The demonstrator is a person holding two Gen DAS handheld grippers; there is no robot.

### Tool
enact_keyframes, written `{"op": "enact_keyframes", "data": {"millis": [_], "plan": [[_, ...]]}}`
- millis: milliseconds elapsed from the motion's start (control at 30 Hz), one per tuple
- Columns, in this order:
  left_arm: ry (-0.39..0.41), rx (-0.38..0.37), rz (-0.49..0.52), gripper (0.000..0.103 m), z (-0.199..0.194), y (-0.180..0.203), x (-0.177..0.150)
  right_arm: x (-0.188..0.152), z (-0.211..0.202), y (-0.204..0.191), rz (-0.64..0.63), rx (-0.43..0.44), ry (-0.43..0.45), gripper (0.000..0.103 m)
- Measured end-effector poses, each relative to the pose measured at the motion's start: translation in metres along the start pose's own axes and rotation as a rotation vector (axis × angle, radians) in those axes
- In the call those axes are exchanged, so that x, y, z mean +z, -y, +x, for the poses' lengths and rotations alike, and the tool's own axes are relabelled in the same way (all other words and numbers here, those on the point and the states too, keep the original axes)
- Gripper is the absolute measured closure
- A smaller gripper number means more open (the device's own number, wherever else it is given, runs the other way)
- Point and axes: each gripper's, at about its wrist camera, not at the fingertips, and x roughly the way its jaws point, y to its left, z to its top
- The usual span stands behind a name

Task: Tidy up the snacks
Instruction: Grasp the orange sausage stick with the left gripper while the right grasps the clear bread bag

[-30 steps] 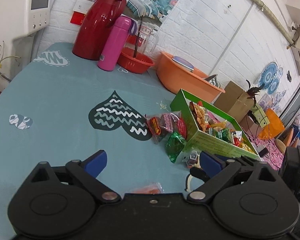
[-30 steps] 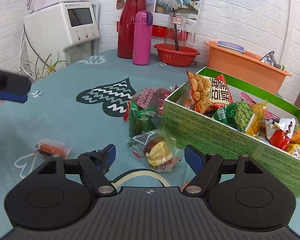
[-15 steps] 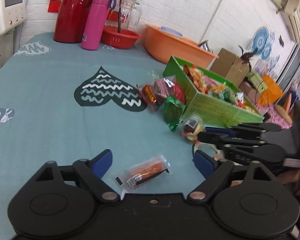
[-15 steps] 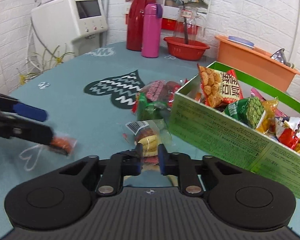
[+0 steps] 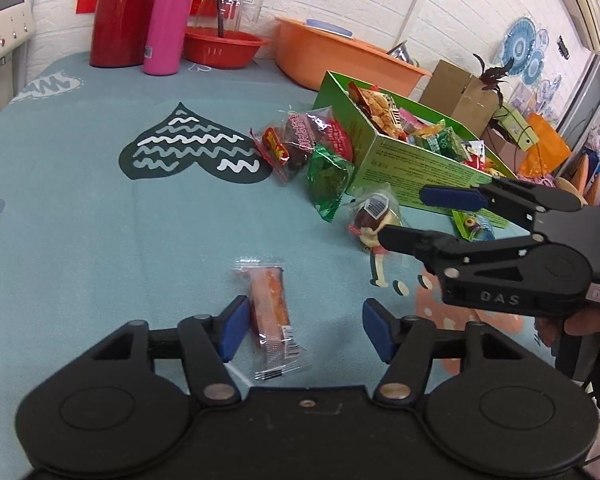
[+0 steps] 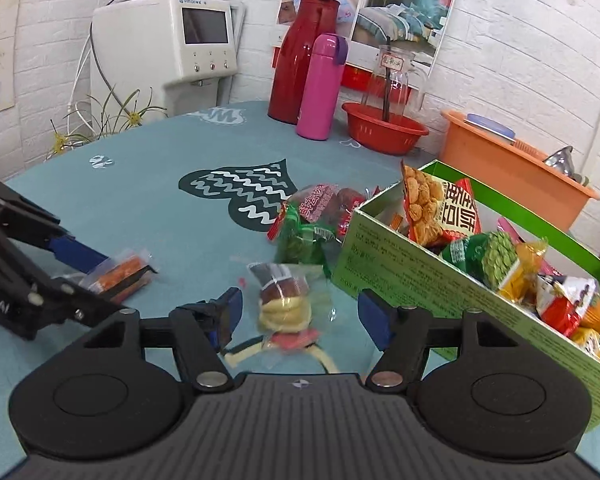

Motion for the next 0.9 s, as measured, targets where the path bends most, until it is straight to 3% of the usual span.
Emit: {"op": "enact_keyframes", "data": {"millis": [400, 500, 567, 733, 900], "plan": [[0.046, 0.108, -0.094, 0.034, 0.002, 0.004, 0.0, -0.003, 0.016, 0.003, 0.037, 0.091, -0.02, 0.002], [0.064, 0.15, -0.094, 0.035, 0.004, 0.007, 0.0, -0.006, 0.017, 0.004, 0.035, 0.085, -0.021, 0.02], [0.07, 0.181, -0.092, 0.036, 0.006, 0.008, -0.001, -0.009, 0.013, 0.005, 0.031, 0.089, -0.016, 0.027], [0.068, 0.133, -0.166, 0.036, 0.008, 0.012, -0.001, -0.022, -0.006, 0.013, 0.033, 0.116, -0.002, 0.03], [0.102, 0.048, -0.135, 0.036, 0.003, 0.043, 0.014, -0.03, -0.033, 0.033, 0.092, 0.118, 0.046, 0.031]]}}
